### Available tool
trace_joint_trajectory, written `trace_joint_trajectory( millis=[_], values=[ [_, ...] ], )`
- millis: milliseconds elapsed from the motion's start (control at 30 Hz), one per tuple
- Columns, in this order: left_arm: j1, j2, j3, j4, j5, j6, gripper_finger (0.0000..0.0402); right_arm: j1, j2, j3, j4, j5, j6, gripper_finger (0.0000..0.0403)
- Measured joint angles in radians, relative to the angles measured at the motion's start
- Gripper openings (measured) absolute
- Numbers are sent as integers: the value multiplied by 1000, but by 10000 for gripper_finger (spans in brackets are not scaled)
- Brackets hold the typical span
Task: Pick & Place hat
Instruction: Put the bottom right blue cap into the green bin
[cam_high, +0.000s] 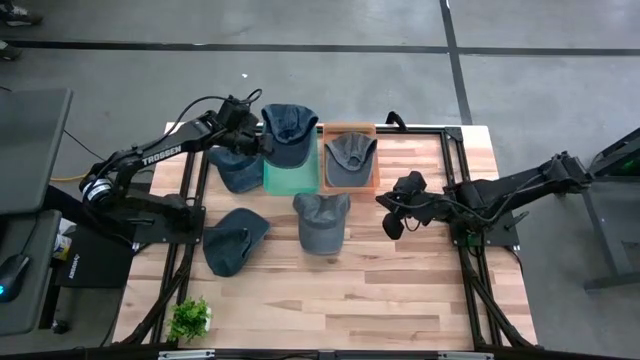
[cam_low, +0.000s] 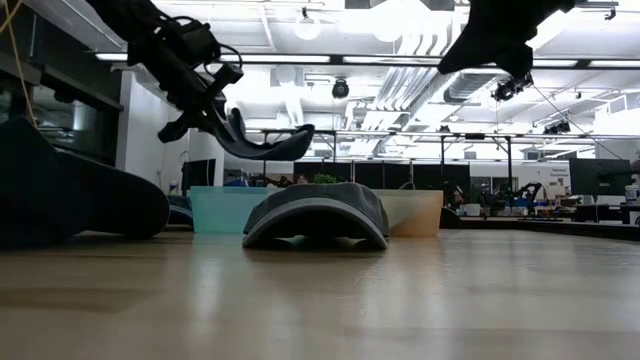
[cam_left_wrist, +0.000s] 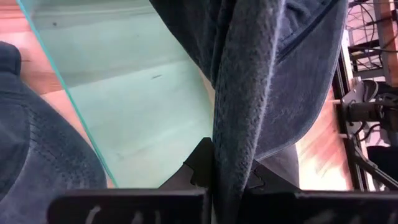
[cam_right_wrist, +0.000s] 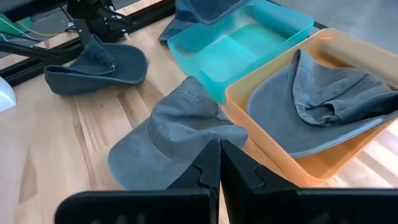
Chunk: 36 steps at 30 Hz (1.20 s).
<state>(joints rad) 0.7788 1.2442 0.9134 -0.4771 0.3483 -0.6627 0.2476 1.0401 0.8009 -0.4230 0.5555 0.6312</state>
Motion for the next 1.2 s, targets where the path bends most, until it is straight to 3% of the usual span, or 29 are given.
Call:
trace_joint_trajectory(
  millis=[1200],
  values=[
    [0,198,0,-57,39,-130,12,-8,0,-39,43,-32,-9,0]
  ],
)
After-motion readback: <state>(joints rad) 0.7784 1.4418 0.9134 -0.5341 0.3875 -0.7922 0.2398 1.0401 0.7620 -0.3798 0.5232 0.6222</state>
